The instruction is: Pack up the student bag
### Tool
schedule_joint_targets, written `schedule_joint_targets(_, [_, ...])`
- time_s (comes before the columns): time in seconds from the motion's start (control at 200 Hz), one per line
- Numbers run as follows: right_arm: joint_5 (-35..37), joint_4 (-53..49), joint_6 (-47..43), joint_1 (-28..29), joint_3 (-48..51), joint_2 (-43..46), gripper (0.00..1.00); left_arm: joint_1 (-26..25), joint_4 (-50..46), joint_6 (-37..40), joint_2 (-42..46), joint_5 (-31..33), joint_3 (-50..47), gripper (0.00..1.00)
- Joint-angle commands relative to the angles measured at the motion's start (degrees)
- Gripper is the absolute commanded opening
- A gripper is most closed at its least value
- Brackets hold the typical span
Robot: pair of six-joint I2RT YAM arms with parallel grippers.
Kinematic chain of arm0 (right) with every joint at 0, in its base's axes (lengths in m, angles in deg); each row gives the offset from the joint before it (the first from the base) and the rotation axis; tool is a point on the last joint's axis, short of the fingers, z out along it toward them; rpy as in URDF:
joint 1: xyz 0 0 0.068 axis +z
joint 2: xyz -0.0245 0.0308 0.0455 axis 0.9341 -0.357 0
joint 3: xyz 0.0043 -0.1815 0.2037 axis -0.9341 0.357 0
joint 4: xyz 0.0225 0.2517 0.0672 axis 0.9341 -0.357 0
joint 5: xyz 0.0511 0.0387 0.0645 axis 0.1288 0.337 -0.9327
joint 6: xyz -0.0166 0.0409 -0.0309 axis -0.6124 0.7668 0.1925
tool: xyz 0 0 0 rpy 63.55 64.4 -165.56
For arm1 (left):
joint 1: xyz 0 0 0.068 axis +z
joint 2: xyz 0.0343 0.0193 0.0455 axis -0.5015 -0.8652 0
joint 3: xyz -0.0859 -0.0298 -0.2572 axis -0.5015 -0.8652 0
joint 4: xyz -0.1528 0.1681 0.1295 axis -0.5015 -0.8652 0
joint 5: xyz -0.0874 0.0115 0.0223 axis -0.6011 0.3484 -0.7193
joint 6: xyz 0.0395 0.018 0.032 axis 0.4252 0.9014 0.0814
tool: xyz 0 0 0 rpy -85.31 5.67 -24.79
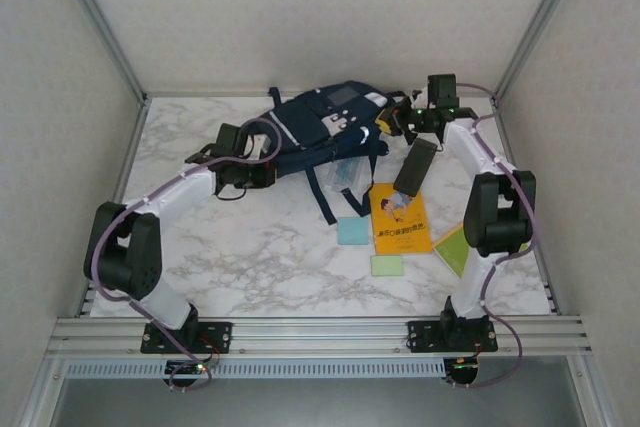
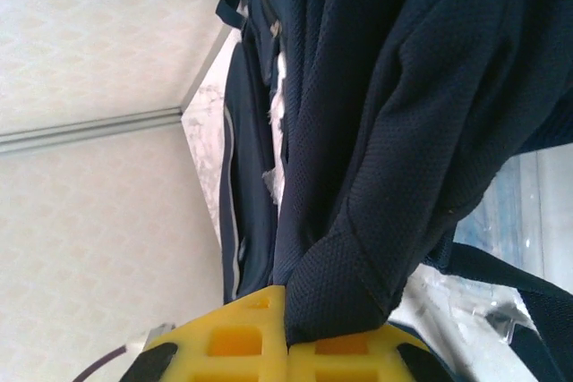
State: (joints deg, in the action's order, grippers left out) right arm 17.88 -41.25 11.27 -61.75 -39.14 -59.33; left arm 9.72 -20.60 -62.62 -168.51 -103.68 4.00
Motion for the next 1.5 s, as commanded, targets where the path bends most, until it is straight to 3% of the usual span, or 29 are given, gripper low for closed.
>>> schedule_joint_targets(0.0, [-0.2,-1.2,-3.7,0.5,-5.1,-3.4,0.07,-1.7,-5.1,-1.5,5.1,-6.2,-1.8,0.00])
schedule_joint_targets(0.035, [0.3,-2.2,-3.5,0.7,-6.3,-4.5,0.20,-2.3,-4.6,-2.4,5.8,-6.5,-2.2,0.00])
schedule_joint_targets(0.1, [1.4,-5.0,-3.5,1.3,-8.3,-5.7,0.58,-3.2,-3.7,-4.6,6.6,-6.7,-2.5,0.00])
schedule_joint_targets(0.185, [3.7,-8.4,-4.1,1.7,-8.7,-5.0,0.98,-4.6,-3.1,-7.4,5.9,-7.0,-1.2,0.00])
schedule_joint_targets(0.32, [5.9,-13.1,-5.7,2.2,-4.0,0.5,0.99,-7.9,-5.0,-10.1,2.4,-4.7,3.9,0.00])
schedule_joint_targets(0.455, [5.4,-11.4,-3.7,4.4,7.6,9.3,0.99,-10.3,-10.6,-12.3,-3.1,-2.2,10.1,0.00])
schedule_joint_targets(0.711, [5.4,2.8,10.1,14.0,25.7,18.0,0.99,-13.0,-16.9,-16.1,-6.3,-1.0,13.5,0.00])
schedule_joint_targets(0.916, [8.2,13.9,19.7,21.2,31.3,15.9,0.96,-14.5,-17.6,-19.0,-3.2,-0.5,13.5,0.00])
schedule_joint_targets(1.051, [10.7,23.9,23.3,23.5,30.7,10.2,0.83,-14.8,-18.3,-19.0,-2.1,-0.1,13.1,0.00])
schedule_joint_targets(1.141, [14.0,26.5,23.3,24.0,28.2,6.1,0.68,-14.8,-19.0,-18.8,-1.5,-0.2,12.3,0.00])
schedule_joint_targets(1.186, [14.0,28.7,24.0,24.3,27.1,4.0,0.54,-14.8,-19.3,-18.5,-1.1,0.0,12.1,0.00])
schedule_joint_targets(1.231, [13.5,29.4,24.3,24.6,26.0,2.5,0.36,-14.8,-19.6,-18.3,-0.8,0.3,11.8,0.00])
schedule_joint_targets(1.286, [14.0,29.3,23.8,24.8,25.5,1.9,0.00,-14.8,-20.2,-17.7,-0.4,1.5,11.6,0.00])
schedule_joint_targets(1.391, [15.2,24.2,18.4,24.7,24.5,3.2,0.00,-13.3,-22.2,-16.7,-0.7,4.1,10.9,0.00])
schedule_joint_targets(1.497, [15.9,14.9,5.5,24.7,20.6,4.9,0.00,-9.7,-25.6,-13.7,-1.6,6.5,10.6,0.00])
